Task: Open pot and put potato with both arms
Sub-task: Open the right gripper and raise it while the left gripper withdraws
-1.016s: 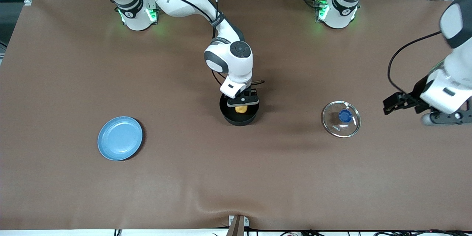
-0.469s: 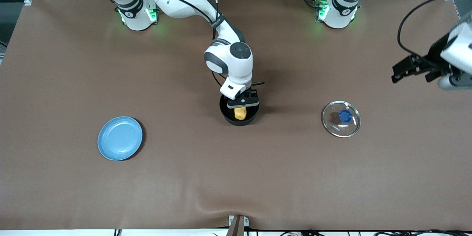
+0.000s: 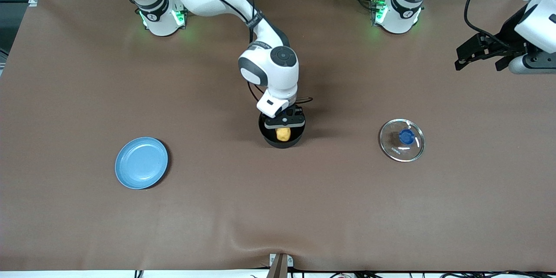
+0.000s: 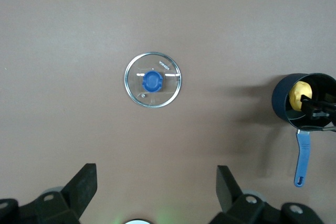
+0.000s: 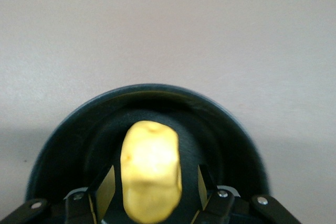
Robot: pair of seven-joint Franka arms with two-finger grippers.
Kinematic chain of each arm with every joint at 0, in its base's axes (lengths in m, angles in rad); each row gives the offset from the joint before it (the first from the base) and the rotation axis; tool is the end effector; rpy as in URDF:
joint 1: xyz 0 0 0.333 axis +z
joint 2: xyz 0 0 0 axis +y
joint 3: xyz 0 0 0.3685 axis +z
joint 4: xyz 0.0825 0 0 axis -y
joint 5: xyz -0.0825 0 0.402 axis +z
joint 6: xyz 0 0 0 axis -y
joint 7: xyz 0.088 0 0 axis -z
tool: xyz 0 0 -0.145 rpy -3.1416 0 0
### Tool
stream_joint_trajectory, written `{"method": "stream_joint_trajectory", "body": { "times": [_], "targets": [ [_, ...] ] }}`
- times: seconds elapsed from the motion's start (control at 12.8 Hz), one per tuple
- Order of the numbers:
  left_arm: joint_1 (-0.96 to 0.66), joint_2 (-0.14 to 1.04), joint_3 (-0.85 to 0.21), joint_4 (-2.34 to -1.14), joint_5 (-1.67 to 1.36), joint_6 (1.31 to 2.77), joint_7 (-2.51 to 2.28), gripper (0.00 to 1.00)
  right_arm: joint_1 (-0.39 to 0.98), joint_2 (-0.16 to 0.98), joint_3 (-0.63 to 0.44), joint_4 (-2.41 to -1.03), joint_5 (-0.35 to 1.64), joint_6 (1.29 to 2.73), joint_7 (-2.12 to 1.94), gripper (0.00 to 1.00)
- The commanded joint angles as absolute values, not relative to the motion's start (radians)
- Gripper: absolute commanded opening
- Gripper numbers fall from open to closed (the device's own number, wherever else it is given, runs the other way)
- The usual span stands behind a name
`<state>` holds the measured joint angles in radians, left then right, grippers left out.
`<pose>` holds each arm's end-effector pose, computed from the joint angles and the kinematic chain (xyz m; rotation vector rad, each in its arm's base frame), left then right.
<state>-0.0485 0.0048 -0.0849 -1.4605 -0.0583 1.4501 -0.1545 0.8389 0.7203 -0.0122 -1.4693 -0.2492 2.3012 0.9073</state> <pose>0.5549 -0.0834 0.6794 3.0857 0.0224 -0.0361 0.5393 0.5704 0.2566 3.0729 0.1219 0.3489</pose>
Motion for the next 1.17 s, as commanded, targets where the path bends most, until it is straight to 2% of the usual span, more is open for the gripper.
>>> {"method": "stream_joint_trajectory", "body": {
  "times": [0.0, 0.39, 0.7, 0.94, 1.09],
  "targets": [
    [-0.028, -0.011, -0.078, -1.476, -0.081, 1.439, -0.149, 1.00, 0.816, 0.617, 0.005, -1.489, -0.232, 2.200, 0.908, 0.72],
    [-0.028, -0.012, -0.084, -1.468, -0.069, 1.411, -0.155, 1.00, 0.737, 0.389, 0.002, -1.489, -0.132, 1.912, 0.753, 0.66],
    [-0.029, 0.002, -0.086, -1.468, -0.045, 1.416, -0.155, 1.00, 0.654, 0.185, -0.003, -1.489, -0.124, 1.668, 0.718, 0.67],
    [-0.026, -0.002, -0.078, -1.474, -0.043, 1.414, -0.155, 1.00, 0.518, 0.065, -0.005, -1.488, -0.115, 1.516, 0.464, 0.68],
    [-0.026, -0.029, -0.081, -1.491, -0.044, 1.414, -0.181, 1.00, 0.421, 0.023, -0.005, -1.489, -0.110, 1.439, 0.334, 0.68]
  ]
}}
